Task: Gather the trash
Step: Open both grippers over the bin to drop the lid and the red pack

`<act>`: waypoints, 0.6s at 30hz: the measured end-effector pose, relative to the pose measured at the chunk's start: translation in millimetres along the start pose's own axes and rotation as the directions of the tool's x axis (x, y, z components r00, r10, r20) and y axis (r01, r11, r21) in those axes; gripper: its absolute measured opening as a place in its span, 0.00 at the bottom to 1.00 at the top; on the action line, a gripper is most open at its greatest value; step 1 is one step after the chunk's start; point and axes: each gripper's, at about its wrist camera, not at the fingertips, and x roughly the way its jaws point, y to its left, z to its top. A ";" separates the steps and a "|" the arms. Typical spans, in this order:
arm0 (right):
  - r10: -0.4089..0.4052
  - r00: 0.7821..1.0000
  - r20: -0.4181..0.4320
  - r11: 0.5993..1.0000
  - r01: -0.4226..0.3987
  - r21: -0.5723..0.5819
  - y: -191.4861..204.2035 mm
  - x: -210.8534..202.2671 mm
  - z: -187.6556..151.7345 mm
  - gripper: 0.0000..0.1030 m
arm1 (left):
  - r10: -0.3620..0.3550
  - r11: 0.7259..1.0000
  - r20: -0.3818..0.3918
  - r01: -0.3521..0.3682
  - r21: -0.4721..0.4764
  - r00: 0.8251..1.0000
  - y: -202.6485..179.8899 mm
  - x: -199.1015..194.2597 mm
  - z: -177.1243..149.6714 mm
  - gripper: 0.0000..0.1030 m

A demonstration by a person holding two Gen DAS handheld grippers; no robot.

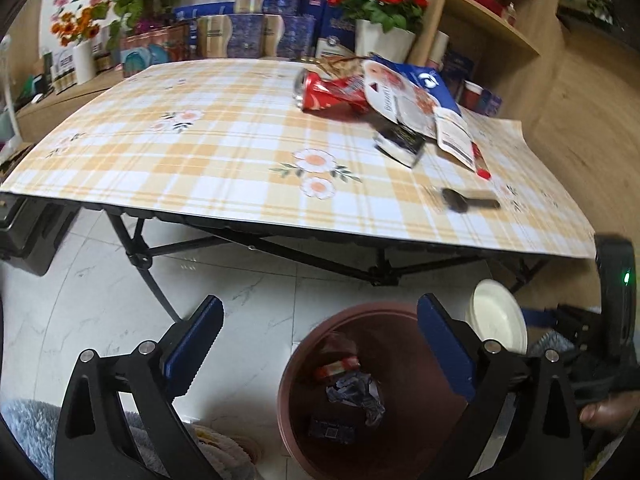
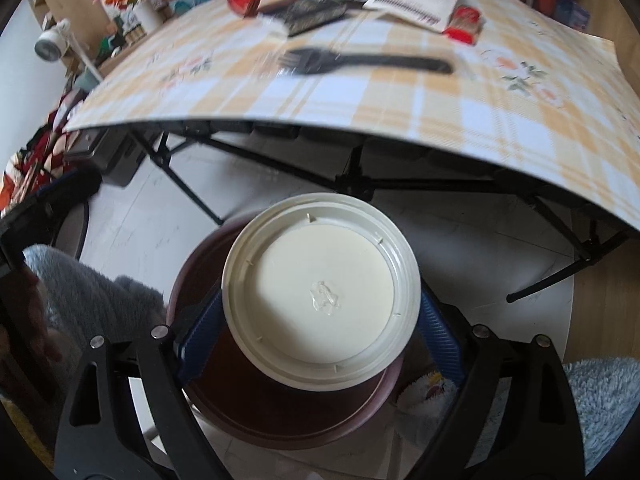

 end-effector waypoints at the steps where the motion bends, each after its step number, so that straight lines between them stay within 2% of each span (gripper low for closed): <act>1: 0.001 1.000 -0.009 1.000 -0.001 -0.008 1.8 1.7 -0.5 0.86 | 0.000 1.000 0.005 0.000 -0.012 1.000 2.6 -0.9 0.2 0.93; 9: -0.001 0.999 -0.045 0.999 0.000 -0.033 8.6 7.6 -2.1 0.94 | 0.012 0.999 0.005 -0.012 -0.045 1.000 9.8 -0.2 0.4 0.93; 18: -0.009 1.000 -0.005 1.000 0.009 0.011 -2.5 -0.5 1.5 0.94 | 0.022 0.999 0.006 -0.022 -0.038 1.000 10.2 0.7 -0.6 0.93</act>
